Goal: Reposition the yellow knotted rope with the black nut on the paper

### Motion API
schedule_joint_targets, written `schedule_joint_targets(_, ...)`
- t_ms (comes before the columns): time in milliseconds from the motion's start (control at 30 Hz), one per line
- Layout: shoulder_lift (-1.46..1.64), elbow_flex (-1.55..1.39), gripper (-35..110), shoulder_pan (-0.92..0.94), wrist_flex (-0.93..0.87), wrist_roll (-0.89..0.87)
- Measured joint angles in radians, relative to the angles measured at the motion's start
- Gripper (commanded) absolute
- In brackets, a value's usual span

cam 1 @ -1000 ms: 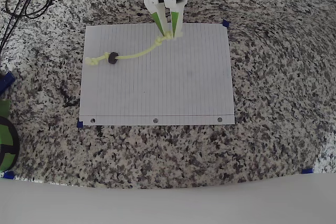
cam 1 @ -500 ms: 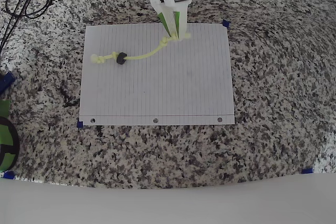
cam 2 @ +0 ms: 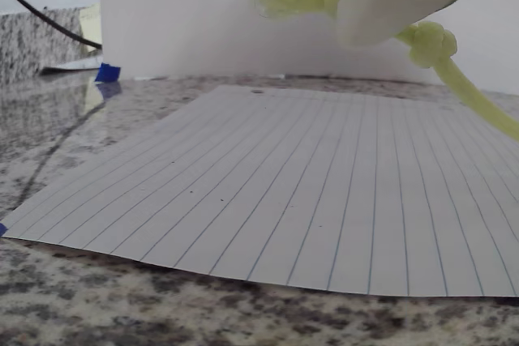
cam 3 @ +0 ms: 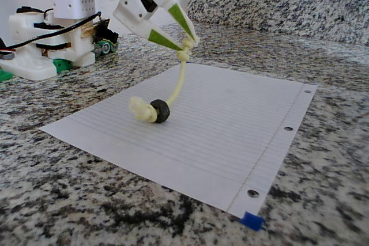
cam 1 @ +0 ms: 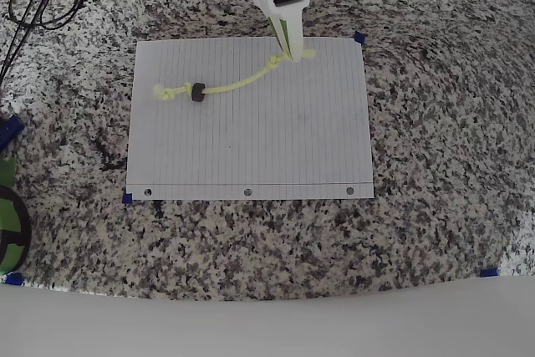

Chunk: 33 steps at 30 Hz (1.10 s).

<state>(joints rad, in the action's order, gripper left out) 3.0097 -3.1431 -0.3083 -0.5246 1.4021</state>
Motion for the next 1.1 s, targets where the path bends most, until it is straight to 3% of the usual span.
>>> schedule_joint_targets(167,-0.023,0.000,59,-0.014,-0.005,0.003)
schedule_joint_targets(267,-0.026,0.000,69,-0.021,-0.012,0.044)
schedule_joint_targets(667,-0.020,0.000,62,-0.011,-0.017,0.120)
schedule_joint_targets(867,-0.130,0.038,64,0.104,0.038,0.015)
schedule_joint_targets(1100,-0.439,0.362,62,0.253,-0.089,-0.138)
